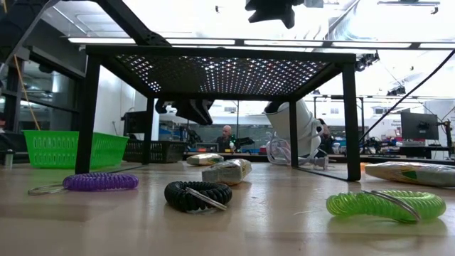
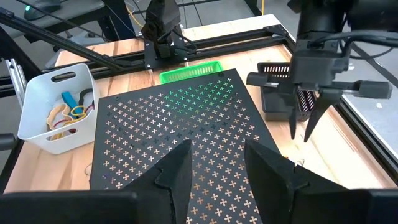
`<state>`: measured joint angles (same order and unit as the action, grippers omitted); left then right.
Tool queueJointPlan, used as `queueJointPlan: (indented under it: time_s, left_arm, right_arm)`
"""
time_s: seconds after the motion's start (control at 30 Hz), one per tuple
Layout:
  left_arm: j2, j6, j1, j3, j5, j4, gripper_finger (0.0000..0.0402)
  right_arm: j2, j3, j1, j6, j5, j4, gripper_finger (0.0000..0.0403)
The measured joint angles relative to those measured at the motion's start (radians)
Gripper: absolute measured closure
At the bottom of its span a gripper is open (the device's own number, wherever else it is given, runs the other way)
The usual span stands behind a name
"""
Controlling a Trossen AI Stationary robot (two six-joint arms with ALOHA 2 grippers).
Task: Pick & Place Office Desk Supplies
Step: Put the top crayon box into the black bin
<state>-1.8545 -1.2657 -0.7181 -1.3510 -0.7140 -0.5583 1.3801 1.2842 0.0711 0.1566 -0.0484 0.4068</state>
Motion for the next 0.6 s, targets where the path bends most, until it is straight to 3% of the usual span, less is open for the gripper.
queueJointPlan:
  time_s: [0.33, 0.6]
  left_arm:
    - [-0.02, -0.016, 0.047, 0.0, 0.049, -0.005, 0.033]
    - [-0.085, -0.093, 0.051, 0.001, 0.01, -0.023, 0.033]
  right_arm:
    - [0.0, 0.0, 0.0, 0.0, 0.0, 0.0, 0.0268]
    - [0.0, 0.0, 0.0, 0.0, 0.0, -0.007, 0.0268]
